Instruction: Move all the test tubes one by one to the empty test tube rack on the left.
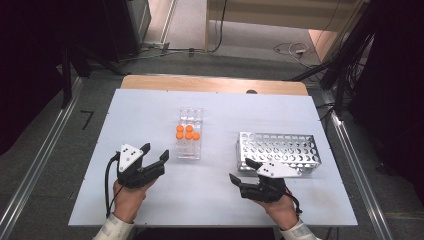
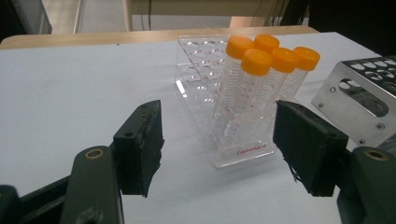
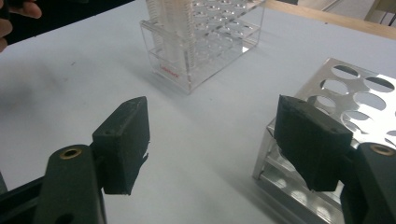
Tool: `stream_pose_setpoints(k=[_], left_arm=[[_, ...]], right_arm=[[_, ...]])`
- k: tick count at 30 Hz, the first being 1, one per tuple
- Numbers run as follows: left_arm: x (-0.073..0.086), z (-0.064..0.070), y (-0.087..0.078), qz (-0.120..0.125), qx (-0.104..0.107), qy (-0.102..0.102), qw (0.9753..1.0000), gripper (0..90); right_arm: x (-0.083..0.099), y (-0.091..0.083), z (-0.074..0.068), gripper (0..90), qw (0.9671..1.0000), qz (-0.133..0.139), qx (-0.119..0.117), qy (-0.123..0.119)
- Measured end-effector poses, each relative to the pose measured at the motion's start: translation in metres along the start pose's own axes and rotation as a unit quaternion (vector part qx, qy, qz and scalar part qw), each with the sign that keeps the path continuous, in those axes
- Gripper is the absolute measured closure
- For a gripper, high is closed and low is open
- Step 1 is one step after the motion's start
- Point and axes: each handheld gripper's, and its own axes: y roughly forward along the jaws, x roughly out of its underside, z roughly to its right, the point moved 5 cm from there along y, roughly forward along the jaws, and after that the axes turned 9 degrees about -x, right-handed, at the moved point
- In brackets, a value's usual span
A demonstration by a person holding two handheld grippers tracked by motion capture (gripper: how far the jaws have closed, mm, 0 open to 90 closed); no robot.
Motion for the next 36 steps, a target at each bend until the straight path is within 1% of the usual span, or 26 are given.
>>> stream_pose_setpoints(k=[6, 8, 15, 18, 25, 28, 36], left_arm=[[0.005, -0.007, -0.002, -0.002, -0.011, -0.004, 0.9999, 29.7], [0.006, -0.01, -0.002, -0.003, -0.014, -0.003, 0.9999, 29.4], [0.012, -0.021, -0.004, -0.009, -0.028, -0.011, 0.9995, 26.3], [0.014, -0.027, -0.005, -0.012, -0.036, -0.011, 0.9992, 25.9], [0.021, -0.039, -0.008, -0.015, -0.056, -0.018, 0.9981, 22.4], [0.022, -0.043, -0.009, -0.015, -0.061, -0.021, 0.9978, 21.4], [0.027, -0.049, -0.012, -0.018, -0.069, -0.02, 0.9972, 20.0]], right_arm=[[0.003, -0.008, 0.008, 25.4, 0.9999, 0.004, 0.011, 0.008], [0.004, -0.01, 0.01, 25.5, 0.9998, 0.005, 0.015, 0.008], [0.007, -0.019, 0.018, 25.5, 0.9995, 0.009, 0.029, 0.01], [0.009, -0.025, 0.022, 25.5, 0.9992, 0.011, 0.036, 0.013], [0.015, -0.037, 0.033, 25.5, 0.9982, 0.015, 0.053, 0.024], [0.017, -0.041, 0.036, 25.5, 0.9977, 0.015, 0.06, 0.027], [0.023, -0.052, 0.047, 25.5, 0.9964, 0.018, 0.076, 0.034]])
